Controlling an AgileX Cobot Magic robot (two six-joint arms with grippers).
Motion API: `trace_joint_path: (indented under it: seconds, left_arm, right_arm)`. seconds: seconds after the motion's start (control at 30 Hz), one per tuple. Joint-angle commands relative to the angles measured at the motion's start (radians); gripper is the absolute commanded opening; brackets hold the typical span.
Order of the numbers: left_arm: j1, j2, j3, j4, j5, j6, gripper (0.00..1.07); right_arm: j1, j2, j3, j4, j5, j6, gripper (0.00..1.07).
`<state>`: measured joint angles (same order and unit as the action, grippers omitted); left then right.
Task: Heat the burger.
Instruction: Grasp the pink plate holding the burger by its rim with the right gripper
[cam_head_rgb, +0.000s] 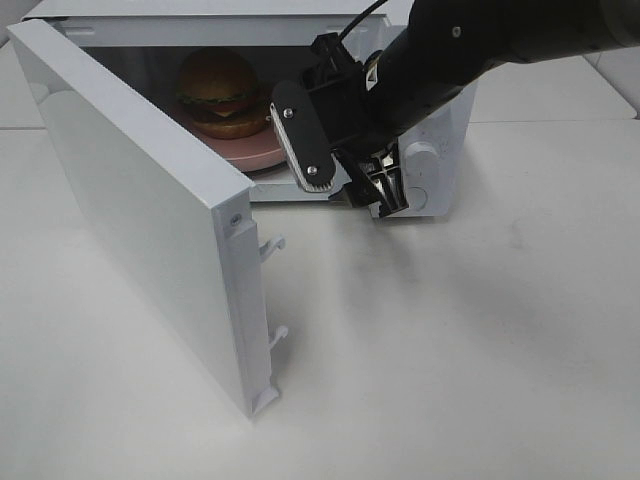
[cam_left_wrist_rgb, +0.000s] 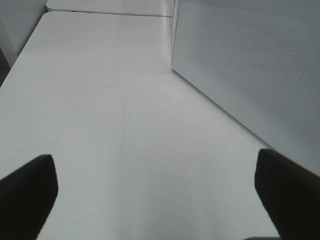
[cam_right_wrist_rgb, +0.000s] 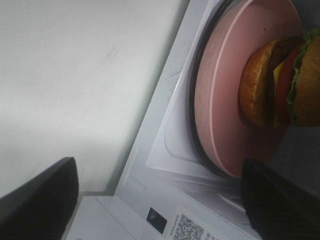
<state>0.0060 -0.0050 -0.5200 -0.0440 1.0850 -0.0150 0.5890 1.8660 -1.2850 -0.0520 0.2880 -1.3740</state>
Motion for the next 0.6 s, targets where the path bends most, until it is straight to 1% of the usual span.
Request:
trace_joint_path:
  seconds: [0.03, 0.1, 0.6]
  left_arm:
    - [0.001, -0.015, 0.003, -0.009, -0.014, 0.0, 1.0]
    - [0.001, -0.015, 0.003, -0.009, -0.014, 0.0, 1.0]
    - [0.001, -0.015, 0.003, -0.009, -0.014, 0.0, 1.0]
  right_arm:
    - [0.002, 0.014, -0.021, 0.005, -0.001, 0.019, 0.85]
    - [0.013, 0.036, -0.044, 0.005, -0.004, 0.03, 0.85]
    - [0.013, 0.136, -0.14, 0.006, -0.011, 0.067, 0.84]
